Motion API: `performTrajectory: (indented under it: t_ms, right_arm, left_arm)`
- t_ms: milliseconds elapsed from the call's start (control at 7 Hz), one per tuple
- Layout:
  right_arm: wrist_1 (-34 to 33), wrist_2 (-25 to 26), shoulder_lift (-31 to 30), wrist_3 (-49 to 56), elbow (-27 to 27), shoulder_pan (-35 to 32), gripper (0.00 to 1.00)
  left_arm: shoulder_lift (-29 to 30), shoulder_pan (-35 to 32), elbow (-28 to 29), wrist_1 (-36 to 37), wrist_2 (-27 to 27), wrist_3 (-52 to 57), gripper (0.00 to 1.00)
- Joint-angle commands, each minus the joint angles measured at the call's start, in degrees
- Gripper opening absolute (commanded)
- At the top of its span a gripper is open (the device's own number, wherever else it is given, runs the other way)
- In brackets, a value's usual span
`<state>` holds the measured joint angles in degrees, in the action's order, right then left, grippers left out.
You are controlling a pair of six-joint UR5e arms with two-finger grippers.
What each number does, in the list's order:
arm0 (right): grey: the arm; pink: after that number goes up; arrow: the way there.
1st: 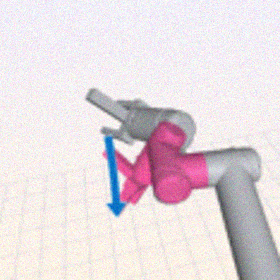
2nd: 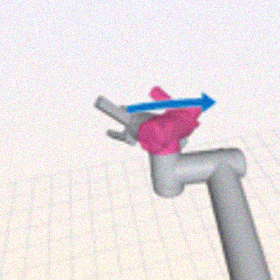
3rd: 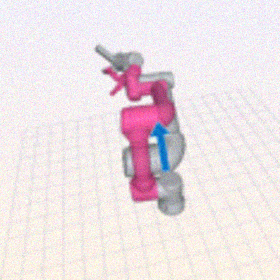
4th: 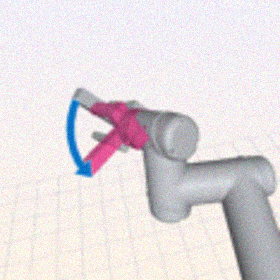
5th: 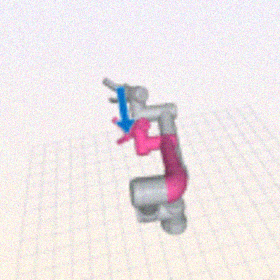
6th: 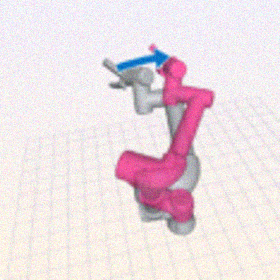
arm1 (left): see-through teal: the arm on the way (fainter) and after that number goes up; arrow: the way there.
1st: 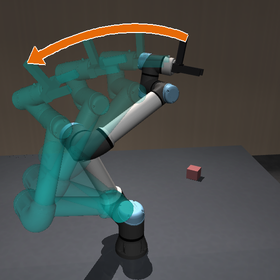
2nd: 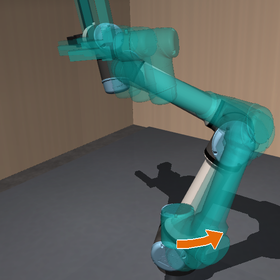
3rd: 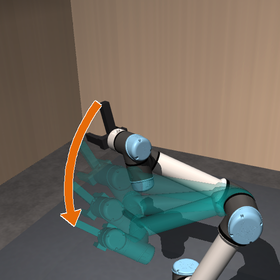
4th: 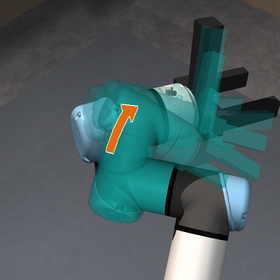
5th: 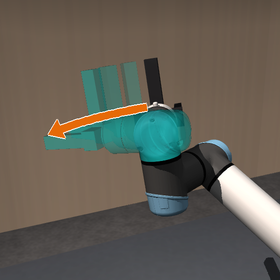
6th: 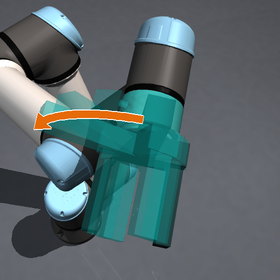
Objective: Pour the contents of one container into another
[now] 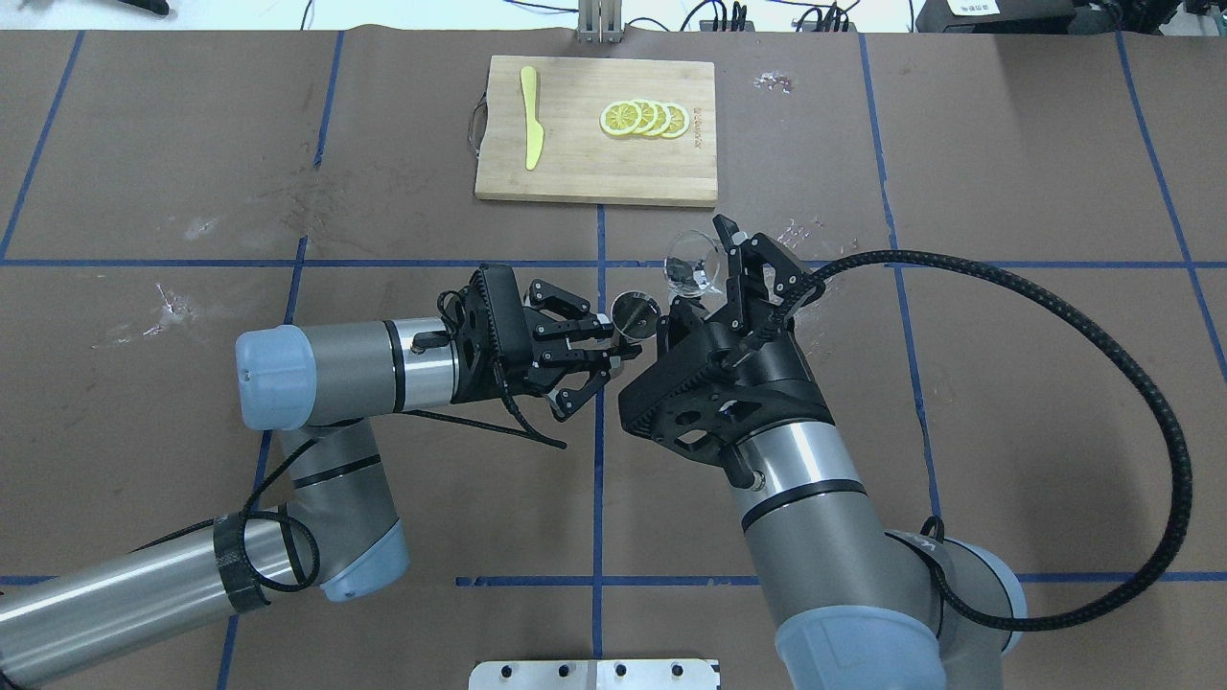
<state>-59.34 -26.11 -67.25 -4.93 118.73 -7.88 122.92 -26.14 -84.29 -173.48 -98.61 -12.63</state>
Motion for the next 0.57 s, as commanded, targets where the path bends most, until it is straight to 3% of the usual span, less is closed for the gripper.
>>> performTrajectory:
  t_ms: [0,429]
  right_arm:
    - [4.0,-1.7,-3.4,-8.6,0.0,-0.4,0.0]
    - [7.7,-6.3,-9.8,-23.6,0.0,-2.7,0.0]
  left_arm:
    - [-2.3,-0.3,-2.3,-0.1,-0.1,-5.9,0.0]
    - [-8.6,-3.1,-6.5,-4.1,-0.2,-9.0,0.0]
